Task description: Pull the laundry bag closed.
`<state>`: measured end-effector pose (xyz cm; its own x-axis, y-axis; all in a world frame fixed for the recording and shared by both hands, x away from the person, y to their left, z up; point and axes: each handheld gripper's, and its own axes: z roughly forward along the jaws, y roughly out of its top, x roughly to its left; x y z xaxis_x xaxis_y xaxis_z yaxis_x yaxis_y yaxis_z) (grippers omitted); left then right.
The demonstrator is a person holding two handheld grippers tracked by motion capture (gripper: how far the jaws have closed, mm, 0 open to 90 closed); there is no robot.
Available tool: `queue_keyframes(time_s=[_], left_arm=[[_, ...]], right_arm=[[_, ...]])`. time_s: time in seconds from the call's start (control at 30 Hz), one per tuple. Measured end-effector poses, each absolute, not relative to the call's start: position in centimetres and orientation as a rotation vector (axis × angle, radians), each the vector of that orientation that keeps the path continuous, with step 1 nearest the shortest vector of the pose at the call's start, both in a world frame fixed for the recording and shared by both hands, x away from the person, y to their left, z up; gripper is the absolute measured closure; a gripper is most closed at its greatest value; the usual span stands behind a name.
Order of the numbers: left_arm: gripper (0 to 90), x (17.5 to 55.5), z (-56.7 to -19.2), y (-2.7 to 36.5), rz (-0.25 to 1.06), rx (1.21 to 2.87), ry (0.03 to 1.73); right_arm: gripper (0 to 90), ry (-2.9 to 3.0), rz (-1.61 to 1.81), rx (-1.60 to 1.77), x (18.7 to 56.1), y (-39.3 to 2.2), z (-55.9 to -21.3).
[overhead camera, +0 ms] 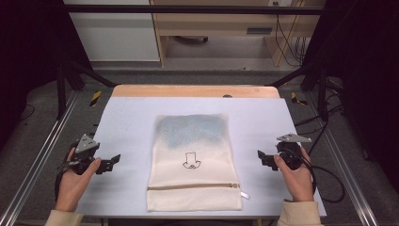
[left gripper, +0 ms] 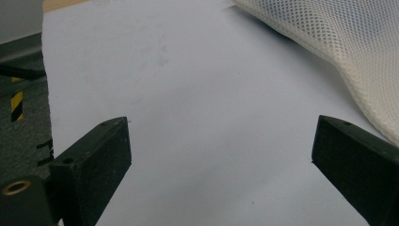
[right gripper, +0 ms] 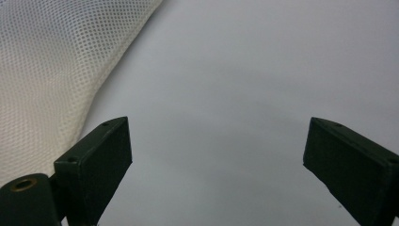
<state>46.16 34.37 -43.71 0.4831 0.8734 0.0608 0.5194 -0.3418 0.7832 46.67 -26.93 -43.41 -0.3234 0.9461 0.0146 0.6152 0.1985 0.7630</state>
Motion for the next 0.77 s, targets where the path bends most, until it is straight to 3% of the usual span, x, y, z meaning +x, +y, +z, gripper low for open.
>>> queue_keyframes(time_s=[0.77], left_arm=[[4.8,45.7,-46.1,34.6,0.604,2.058,1.178]], right_arm=[[9.1,1.985,0.952,1.478,44.8,-28.5,-47.8]])
